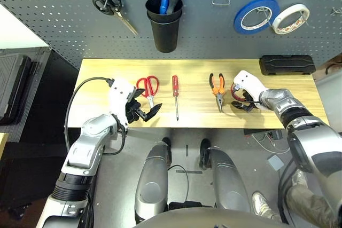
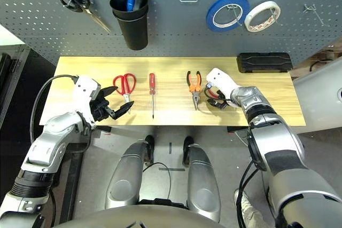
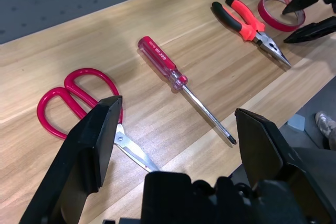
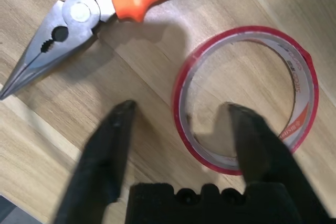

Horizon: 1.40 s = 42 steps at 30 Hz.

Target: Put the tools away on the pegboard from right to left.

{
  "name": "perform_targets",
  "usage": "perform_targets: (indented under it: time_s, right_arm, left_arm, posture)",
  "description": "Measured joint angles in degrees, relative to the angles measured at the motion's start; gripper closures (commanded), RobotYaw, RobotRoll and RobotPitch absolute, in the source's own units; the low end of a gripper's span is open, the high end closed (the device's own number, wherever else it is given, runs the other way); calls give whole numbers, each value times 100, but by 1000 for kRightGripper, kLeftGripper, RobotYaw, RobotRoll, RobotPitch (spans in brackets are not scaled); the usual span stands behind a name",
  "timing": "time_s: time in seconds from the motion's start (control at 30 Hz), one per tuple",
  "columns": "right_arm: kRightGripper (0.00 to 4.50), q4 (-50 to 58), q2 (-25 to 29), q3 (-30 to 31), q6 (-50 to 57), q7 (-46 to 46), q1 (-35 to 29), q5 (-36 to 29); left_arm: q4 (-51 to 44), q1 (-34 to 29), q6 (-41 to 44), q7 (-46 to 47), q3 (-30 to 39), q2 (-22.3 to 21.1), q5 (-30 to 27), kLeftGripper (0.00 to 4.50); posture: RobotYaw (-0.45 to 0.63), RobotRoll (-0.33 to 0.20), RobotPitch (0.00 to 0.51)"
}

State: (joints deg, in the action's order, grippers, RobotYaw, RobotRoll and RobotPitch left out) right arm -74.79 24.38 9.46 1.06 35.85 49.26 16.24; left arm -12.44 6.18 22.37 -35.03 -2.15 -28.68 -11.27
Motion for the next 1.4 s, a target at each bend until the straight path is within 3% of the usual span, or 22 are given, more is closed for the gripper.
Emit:
perform_targets:
  time_s: [0.23, 0.47, 0.63, 1.03, 1.4]
  right_arm:
    - [4477, 27, 205, -68, -528, -619, -129, 15]
    - [4477, 310, 452, -549, -1394, -1221, -598, -326]
    - [4477, 838, 452, -894, -2194, -1513, -1324, -669]
    - [4477, 1974, 368, -1457, -3577, -2966, -2768, -953]
    - [4477, 1612, 448, -1712, -4489, -4336, -2988, -873]
  left_arm:
    - [9, 31, -41, 12, 0, 47, -1, 0]
    - [40, 295, -486, -4, 12, 276, -61, 0]
    - [156, 471, -558, -143, 46, 295, -229, 0]
    - [175, 633, -973, -378, 230, 427, -661, 0]
    - [-280, 543, -905, -777, 317, 377, -1332, 0]
  posture:
    - [307, 0, 313]
    - [285, 0, 260]
    - [257, 0, 213]
    - [225, 0, 163]
    - [208, 0, 147]
